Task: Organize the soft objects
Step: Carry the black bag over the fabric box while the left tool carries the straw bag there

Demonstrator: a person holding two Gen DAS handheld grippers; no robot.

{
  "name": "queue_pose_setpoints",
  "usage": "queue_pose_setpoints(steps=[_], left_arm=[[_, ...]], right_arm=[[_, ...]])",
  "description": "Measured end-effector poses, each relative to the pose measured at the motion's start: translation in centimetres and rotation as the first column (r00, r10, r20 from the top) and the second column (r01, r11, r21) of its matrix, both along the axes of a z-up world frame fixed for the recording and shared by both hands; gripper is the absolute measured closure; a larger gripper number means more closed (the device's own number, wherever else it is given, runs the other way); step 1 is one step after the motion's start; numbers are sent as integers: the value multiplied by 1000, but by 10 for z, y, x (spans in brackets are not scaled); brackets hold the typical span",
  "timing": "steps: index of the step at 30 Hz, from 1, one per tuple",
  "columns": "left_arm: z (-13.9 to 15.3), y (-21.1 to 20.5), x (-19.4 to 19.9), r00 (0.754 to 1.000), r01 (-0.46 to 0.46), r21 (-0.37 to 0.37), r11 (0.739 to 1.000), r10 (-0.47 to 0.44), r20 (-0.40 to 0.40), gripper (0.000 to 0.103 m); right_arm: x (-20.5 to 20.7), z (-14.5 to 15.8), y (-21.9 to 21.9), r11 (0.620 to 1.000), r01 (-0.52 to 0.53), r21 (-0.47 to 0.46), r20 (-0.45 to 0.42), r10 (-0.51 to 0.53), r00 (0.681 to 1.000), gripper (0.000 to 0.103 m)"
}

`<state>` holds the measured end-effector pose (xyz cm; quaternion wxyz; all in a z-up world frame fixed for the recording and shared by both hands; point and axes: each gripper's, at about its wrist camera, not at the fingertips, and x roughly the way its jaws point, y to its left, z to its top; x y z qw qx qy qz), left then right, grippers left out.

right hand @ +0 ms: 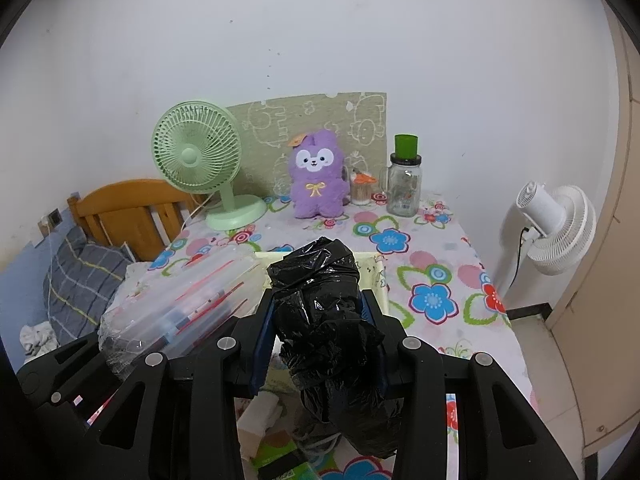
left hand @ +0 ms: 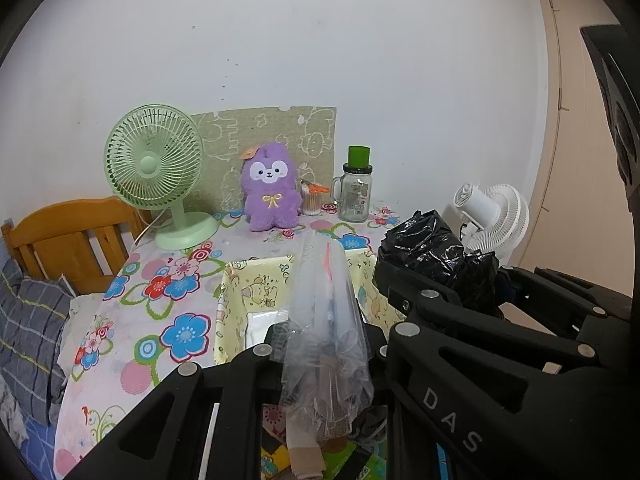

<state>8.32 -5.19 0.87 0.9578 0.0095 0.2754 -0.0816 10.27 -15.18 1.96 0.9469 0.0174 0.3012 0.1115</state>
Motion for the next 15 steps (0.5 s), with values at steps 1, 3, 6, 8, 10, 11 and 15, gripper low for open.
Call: queue_pose_setpoints(steps=[1, 3, 6, 8, 10, 11, 15], left_arm=[[0, 0, 3, 1000, 0, 0, 1000, 0, -1, 86], [-1, 0, 7, 1000, 0, 0, 1000, 0, -3, 86], [-2, 2, 14, 1000, -8, 3, 1000, 8, -6, 86], [-2, 3, 20, 1000, -14, 4, 1000, 14, -11, 86], [-4, 4, 26, 1000, -22, 5, 1000, 22, -16, 86], [-4, 5, 29, 999, -25, 4, 1000, 25, -20, 86], [-6, 8, 39, 999, -32, 8, 999, 32, -29, 86]], right_arm=[[2, -1, 0, 1000, 0, 0, -1, 0, 1000, 59], [7, -1, 0, 1000, -1, -2, -3, 1, 1000, 59], [15, -3, 0, 1000, -5, 6, -8, 5, 1000, 59], [20, -4, 1, 1000, -7, 10, -13, 7, 1000, 59], [25, -5, 2, 1000, -12, 13, -19, 12, 1000, 59], [28, -5, 3, 1000, -16, 14, -22, 17, 1000, 59], [39, -7, 6, 999, -29, 16, -31, 30, 999, 59]])
